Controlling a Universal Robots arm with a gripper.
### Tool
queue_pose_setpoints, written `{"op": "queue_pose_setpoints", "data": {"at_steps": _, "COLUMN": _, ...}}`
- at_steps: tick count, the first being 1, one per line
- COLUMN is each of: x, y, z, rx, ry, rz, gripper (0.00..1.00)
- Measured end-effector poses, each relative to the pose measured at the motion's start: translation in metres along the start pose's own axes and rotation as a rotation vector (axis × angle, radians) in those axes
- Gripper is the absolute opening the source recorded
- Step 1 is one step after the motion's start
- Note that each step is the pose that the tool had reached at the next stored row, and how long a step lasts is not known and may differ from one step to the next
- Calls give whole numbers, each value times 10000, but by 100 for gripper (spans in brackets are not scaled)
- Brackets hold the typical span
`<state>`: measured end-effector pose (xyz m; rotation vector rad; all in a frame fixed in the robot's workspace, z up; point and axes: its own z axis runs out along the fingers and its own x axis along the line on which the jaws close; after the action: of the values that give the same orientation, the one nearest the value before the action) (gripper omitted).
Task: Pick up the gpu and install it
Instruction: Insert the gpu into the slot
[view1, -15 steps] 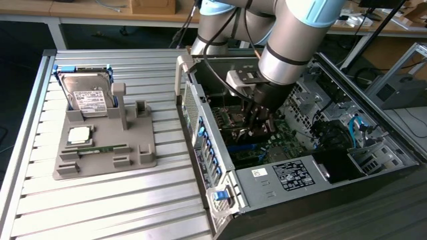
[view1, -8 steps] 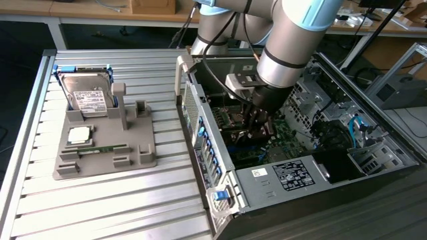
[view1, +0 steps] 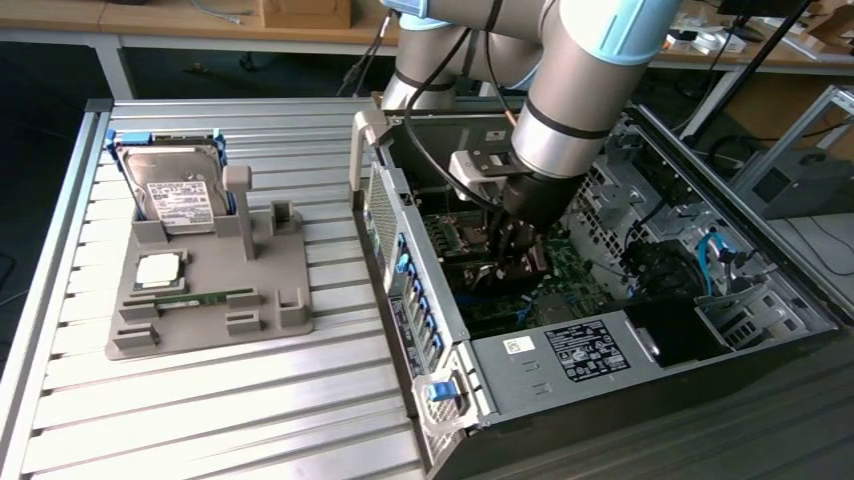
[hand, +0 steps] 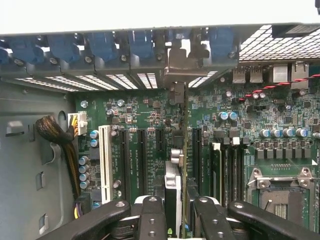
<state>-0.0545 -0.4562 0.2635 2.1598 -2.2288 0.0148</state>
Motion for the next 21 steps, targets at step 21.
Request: {"op": "queue_pose_setpoints", "data": {"at_steps": 21, "x": 1, "y": 2, "z": -76, "rx": 366, "ry": 29, "rz": 15, "gripper": 27}}
